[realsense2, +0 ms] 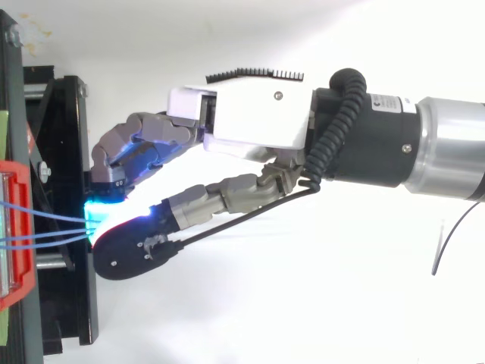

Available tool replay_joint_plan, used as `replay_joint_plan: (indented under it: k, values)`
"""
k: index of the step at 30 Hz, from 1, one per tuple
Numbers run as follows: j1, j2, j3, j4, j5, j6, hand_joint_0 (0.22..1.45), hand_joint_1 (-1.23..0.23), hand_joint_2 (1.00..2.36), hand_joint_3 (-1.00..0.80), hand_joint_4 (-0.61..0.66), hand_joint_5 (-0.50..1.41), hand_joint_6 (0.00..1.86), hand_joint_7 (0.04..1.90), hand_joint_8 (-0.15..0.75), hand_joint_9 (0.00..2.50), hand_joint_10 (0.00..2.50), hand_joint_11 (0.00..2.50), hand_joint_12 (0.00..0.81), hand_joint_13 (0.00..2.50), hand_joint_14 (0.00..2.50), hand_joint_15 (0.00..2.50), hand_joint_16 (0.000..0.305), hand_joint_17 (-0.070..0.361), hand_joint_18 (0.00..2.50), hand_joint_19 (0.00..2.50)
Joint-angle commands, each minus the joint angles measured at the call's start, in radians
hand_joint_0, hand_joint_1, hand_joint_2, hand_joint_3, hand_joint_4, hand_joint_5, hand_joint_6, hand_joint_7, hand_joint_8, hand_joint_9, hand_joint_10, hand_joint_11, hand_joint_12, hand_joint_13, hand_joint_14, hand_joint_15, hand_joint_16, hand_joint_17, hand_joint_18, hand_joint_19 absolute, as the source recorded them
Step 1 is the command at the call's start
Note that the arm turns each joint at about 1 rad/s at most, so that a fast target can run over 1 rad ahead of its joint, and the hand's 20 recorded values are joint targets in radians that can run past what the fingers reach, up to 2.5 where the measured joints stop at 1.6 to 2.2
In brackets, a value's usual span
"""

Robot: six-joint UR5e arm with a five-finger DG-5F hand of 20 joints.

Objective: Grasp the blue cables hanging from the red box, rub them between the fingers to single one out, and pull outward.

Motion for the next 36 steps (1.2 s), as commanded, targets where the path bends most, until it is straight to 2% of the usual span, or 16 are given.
replay_joint_plan:
  k: [1,3,9,12,17,22,30,36]
  values:
    - [0.002,-0.001,0.002,0.0,0.0,0.0,0.59,-0.55,1.0,-0.44,0.19,-0.14,0.79,0.97,0.327,0.76,0.01,0.2,0.388,0.52,0.01,0.23,0.044,0.099,0.41,0.23]
    - [0.0,0.0,0.002,-0.002,0.002,0.0,0.62,-0.63,1.01,-0.41,0.19,-0.15,0.82,0.96,0.323,0.76,0.01,0.22,0.385,0.53,0.01,0.23,0.043,0.098,0.42,0.21]
    - [-0.003,0.012,0.002,-0.009,0.0,0.002,0.65,-0.73,1.01,-0.33,0.19,-0.19,0.88,0.88,0.323,0.75,0.01,0.33,0.391,0.54,0.01,0.25,0.043,0.097,0.45,0.2]
    - [-0.003,0.035,0.002,-0.034,0.0,-0.003,0.68,-0.78,1.01,-0.31,0.15,-0.19,0.9,0.87,0.322,0.74,0.01,0.36,0.393,0.54,0.01,0.25,0.043,0.097,0.46,0.2]
    - [-0.003,0.048,0.002,-0.083,0.003,0.0,0.7,-0.82,1.01,-0.37,0.16,-0.2,0.91,0.84,0.319,0.73,0.01,0.37,0.391,0.55,0.01,0.25,0.043,0.097,0.48,0.2]
    - [-0.005,0.048,0.002,-0.097,0.002,0.006,0.69,-0.84,1.0,-0.47,0.2,-0.2,0.91,0.83,0.315,0.75,0.01,0.37,0.388,0.56,0.01,0.26,0.043,0.097,0.49,0.21]
    - [-0.005,0.046,0.002,-0.097,0.006,0.035,0.54,-0.69,1.0,-0.5,0.21,-0.17,0.88,0.89,0.336,0.81,0.01,0.36,0.402,0.58,0.01,0.27,0.045,0.102,0.5,0.26]
    - [-0.005,0.046,0.002,-0.097,0.006,0.035,0.51,-0.58,1.0,-0.5,0.21,-0.16,0.86,0.91,0.352,0.85,0.01,0.35,0.413,0.59,0.01,0.28,0.048,0.107,0.51,0.26]
